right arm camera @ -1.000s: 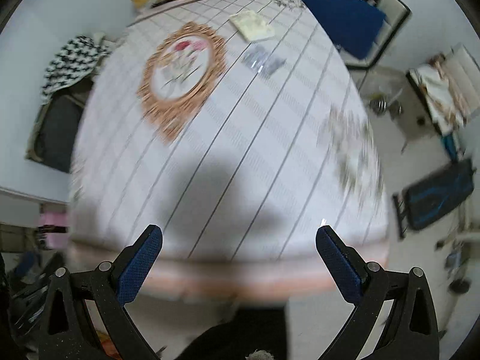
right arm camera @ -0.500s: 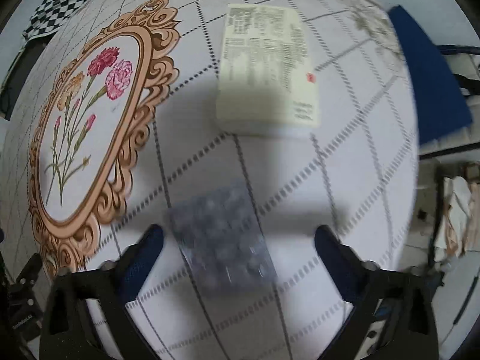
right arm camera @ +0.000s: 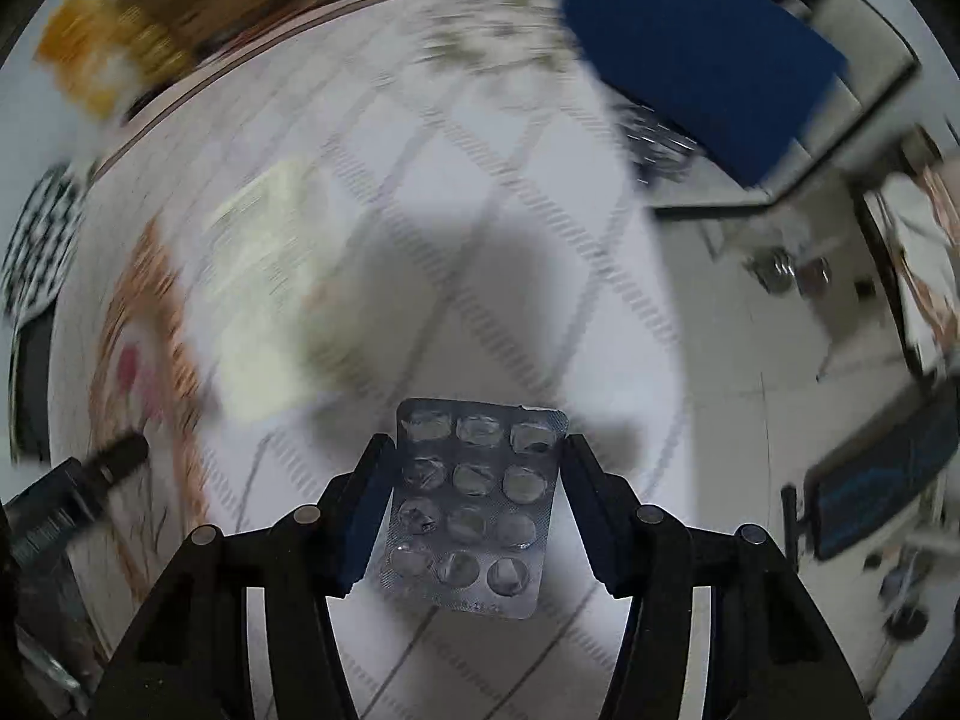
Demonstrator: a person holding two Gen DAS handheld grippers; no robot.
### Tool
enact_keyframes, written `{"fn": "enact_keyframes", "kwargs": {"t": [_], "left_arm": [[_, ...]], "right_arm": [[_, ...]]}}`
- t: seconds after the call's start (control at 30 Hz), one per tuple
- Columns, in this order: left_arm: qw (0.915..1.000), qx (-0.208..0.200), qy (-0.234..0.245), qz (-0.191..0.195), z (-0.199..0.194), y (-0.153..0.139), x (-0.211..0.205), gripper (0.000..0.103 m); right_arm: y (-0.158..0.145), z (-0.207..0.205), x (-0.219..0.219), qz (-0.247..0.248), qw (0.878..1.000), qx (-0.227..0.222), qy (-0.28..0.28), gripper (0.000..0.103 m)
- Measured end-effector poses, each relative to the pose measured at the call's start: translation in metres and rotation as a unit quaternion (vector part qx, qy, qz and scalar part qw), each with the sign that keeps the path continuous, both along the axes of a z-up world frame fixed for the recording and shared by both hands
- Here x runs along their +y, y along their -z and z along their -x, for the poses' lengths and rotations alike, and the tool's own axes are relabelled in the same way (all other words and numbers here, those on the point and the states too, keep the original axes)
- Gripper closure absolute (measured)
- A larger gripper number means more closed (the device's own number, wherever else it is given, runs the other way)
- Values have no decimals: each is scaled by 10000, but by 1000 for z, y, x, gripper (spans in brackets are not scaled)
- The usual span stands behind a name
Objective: Collect trash
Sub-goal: 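Grasp the white medicine leaflet box with left tool while right tool grasps clear blister pack, then carry leaflet box and blister pack to the bin and release both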
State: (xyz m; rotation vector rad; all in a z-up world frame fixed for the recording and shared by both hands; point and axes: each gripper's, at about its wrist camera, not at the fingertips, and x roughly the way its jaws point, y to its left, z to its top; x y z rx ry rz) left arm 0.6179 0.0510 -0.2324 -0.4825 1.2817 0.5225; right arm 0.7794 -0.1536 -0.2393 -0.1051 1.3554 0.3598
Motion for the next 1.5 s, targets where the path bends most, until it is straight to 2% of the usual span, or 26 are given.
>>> {"fn": "enact_keyframes", "kwargs": {"t": [0.07,0.17,0.23,0.3,0.33,0.37,0.4,0.43,0.5,0.6,0.7,0.73,0.8,0.87,0.9,1.1,1.2,1.3,1.5], "left_arm": [[9989,19,35,471,-37,7,-3,1],[9957,230,90,898,-75,24,-7,1],[9951,375,175,899,-91,34,-12,1],[9956,542,262,713,-96,40,-15,1],[9964,505,334,591,-96,38,-19,3],[9969,438,447,485,-93,36,-23,11],[9971,376,543,384,-89,33,-27,18],[9967,335,710,204,-80,27,-34,29],[9947,426,936,4,-61,24,-42,29],[9911,494,1236,-100,-7,26,-51,29],[9908,548,1234,-33,43,29,-54,29],[9914,525,1200,37,56,29,-54,28],[9926,448,1123,141,68,31,-56,27],[9928,493,1094,61,75,30,-57,26],[9935,463,1041,90,83,32,-47,26],[9950,330,940,94,98,28,-52,30],[9955,196,925,-22,102,12,-35,30],[9954,9,937,-185,119,-9,-43,30],[9923,-381,1009,-618,175,-62,-58,30]], "right_arm": [[6,-23,-9,51,9996,108,267,44],[14,-48,-16,124,9985,208,499,44],[19,-60,-18,124,9976,287,614,44],[21,-68,-19,100,9972,322,666,44],[20,-64,-29,103,9971,329,676,44],[21,-65,-29,121,9971,342,674,44],[19,-67,-29,140,9972,334,653,44],[19,-63,-28,143,9973,344,628,44],[16,-56,-24,133,9977,403,526,44],[17,-31,-16,195,9983,517,201,44],[23,-5,-9,347,9970,680,-148,44],[23,3,-5,529,9967,551,-288,44],[22,11,1,735,9957,402,-394,44],[24,13,7,897,9945,362,-412,41],[24,13,10,971,9938,349,-420,40],[23,16,6,887,9952,189,-372,44],[18,22,0,658,9972,241,-277,44],[6,36,-2,514,9983,128,-244,44],[-28,92,-6,253,9990,-213,-289,44]]}}
